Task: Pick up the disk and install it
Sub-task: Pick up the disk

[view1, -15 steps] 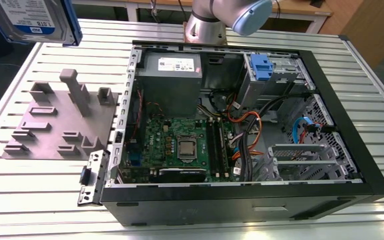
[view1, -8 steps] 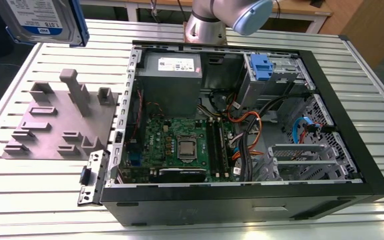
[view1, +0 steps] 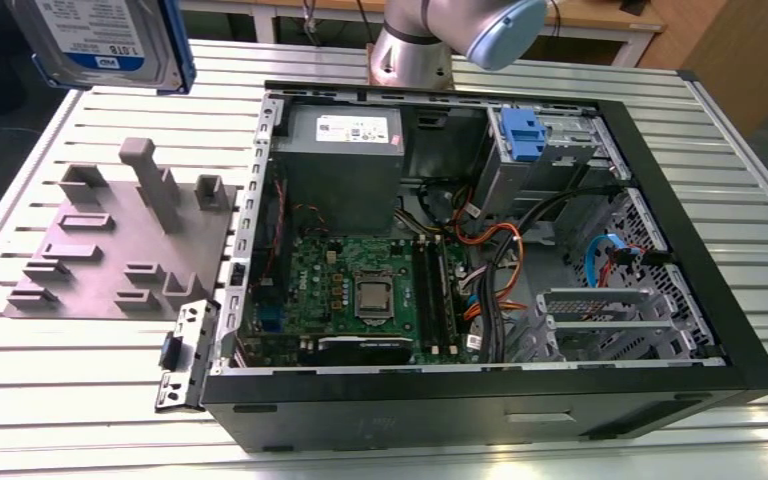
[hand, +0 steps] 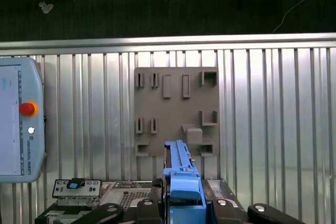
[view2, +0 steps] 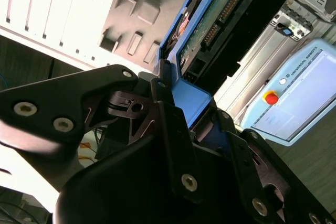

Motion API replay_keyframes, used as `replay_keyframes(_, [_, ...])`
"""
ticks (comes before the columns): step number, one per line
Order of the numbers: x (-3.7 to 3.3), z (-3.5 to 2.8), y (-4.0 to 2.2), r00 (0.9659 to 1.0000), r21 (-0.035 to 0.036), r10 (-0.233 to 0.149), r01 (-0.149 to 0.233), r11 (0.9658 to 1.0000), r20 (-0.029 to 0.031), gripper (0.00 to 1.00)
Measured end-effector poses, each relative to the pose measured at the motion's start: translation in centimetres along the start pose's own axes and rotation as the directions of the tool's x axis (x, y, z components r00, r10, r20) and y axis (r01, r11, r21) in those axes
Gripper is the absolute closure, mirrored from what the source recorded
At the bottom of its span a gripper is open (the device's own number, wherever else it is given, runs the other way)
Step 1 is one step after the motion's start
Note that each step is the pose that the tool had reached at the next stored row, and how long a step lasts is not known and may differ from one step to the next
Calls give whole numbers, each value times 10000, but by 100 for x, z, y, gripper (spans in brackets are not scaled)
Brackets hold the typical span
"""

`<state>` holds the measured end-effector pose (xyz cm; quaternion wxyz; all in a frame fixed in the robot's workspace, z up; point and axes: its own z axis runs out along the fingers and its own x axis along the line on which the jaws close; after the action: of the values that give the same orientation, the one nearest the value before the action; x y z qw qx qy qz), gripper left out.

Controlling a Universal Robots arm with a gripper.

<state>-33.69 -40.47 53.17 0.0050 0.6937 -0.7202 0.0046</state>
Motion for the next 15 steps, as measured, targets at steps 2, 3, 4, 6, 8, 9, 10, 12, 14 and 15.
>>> replay_keyframes(2, [-1,0,-27,10000,0,0,0,10000,0,64])
replay_keyframes(3, [-1,0,-37,10000,0,0,0,10000,0,64])
replay_keyframes(4, [-2,0,-43,10000,0,0,0,10000,0,64])
replay_keyframes(6, [-2,0,-45,10000,-1,1,-1,10000,0,64])
replay_keyframes(8, [-2,-1,-54,10000,-1,0,0,10000,0,64])
replay_keyframes(9, [-2,0,-54,10000,0,0,0,10000,0,64])
replay_keyframes(10, [-2,0,-54,10000,-1,0,0,10000,0,64])
replay_keyframes(12, [-2,0,-59,10000,0,-1,1,10000,0,64])
replay_keyframes(14, [-2,-1,-68,10000,-1,-1,1,10000,-1,64])
replay_keyframes(15, [-3,-1,-75,10000,-1,-1,1,10000,0,64])
